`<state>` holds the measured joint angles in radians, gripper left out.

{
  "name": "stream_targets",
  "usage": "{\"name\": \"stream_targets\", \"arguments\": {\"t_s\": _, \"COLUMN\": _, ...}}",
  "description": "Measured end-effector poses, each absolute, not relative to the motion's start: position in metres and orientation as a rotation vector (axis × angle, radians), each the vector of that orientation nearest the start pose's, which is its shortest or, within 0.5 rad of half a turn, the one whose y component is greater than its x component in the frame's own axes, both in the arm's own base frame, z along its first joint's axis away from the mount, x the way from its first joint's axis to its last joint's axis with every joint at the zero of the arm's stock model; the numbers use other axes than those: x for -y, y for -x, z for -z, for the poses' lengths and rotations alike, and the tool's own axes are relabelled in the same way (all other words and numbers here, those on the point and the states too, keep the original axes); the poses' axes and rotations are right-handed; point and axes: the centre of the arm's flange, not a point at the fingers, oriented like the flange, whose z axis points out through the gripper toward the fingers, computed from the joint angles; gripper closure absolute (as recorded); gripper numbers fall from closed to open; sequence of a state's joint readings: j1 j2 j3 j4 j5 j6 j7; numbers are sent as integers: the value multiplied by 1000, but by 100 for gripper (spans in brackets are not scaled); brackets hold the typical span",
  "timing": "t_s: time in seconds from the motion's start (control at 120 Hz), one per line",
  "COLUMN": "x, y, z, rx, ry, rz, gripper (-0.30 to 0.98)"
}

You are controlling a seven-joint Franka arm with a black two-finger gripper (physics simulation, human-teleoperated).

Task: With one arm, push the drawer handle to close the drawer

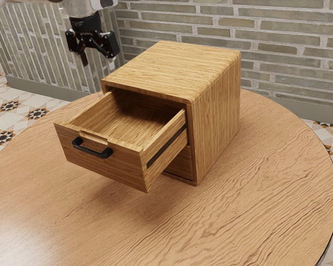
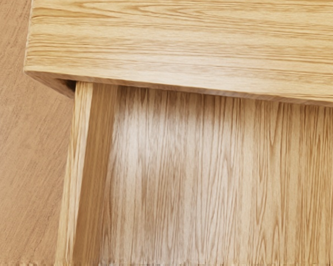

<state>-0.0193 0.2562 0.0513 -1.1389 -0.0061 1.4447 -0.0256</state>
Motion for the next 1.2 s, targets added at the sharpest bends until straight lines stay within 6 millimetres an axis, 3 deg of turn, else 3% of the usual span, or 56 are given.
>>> {"name": "stream_targets", "arguments": {"t_s": 0.15, "x": -10, "y": -614, "z": -662, "rx": 94, "ry": 3132, "rz": 43, "gripper": 0}}
{"name": "stream_targets", "arguments": {"t_s": 0.2, "x": -8, "y": -603, "z": -690, "rx": 95, "ry": 3132, "rz": 113, "gripper": 0}}
{"name": "stream_targets", "arguments": {"t_s": 0.258, "x": -1, "y": -554, "z": -768, "rx": 77, "ry": 3131, "rz": 315, "gripper": 0}}
{"name": "stream_targets", "arguments": {"t_s": 0.292, "x": 7, "y": -524, "z": -799, "rx": 53, "ry": 3131, "rz": 377, "gripper": 0}}
{"name": "stream_targets", "arguments": {"t_s": 0.325, "x": 14, "y": -501, "z": -816, "rx": 33, "ry": 3128, "rz": 376, "gripper": 0}}
{"name": "stream_targets", "arguments": {"t_s": 0.383, "x": 24, "y": -455, "z": -826, "rx": 27, "ry": 3103, "rz": 313, "gripper": 0}}
{"name": "stream_targets", "arguments": {"t_s": 0.433, "x": 50, "y": -387, "z": -806, "rx": 1, "ry": 3062, "rz": 218, "gripper": 0}}
{"name": "stream_targets", "arguments": {"t_s": 0.475, "x": 66, "y": -336, "z": -765, "rx": -7, "ry": 3024, "rz": 138, "gripper": 0}}
{"name": "stream_targets", "arguments": {"t_s": 0.508, "x": 71, "y": -311, "z": -719, "rx": 7, "ry": 2999, "rz": 60, "gripper": 0}}
{"name": "stream_targets", "arguments": {"t_s": 0.583, "x": 66, "y": -296, "z": -641, "rx": 69, "ry": 2977, "rz": -57, "gripper": 0}}
{"name": "stream_targets", "arguments": {"t_s": 0.708, "x": 63, "y": -301, "z": -575, "rx": 180, "ry": 2977, "rz": -108, "gripper": 0}}
{"name": "stream_targets", "arguments": {"t_s": 0.775, "x": 64, "y": -306, "z": -564, "rx": 229, "ry": 2993, "rz": -89, "gripper": 0}}
{"name": "stream_targets", "arguments": {"t_s": 0.875, "x": 72, "y": -309, "z": -564, "rx": 268, "ry": 3012, "rz": -31, "gripper": 2}}
{"name": "stream_targets", "arguments": {"t_s": 1.05, "x": 79, "y": -312, "z": -566, "rx": 312, "ry": 3019, "rz": 35, "gripper": 46}}
{"name": "stream_targets", "arguments": {"t_s": 1.2, "x": 79, "y": -316, "z": -564, "rx": 339, "ry": 3024, "rz": 65, "gripper": 65}}
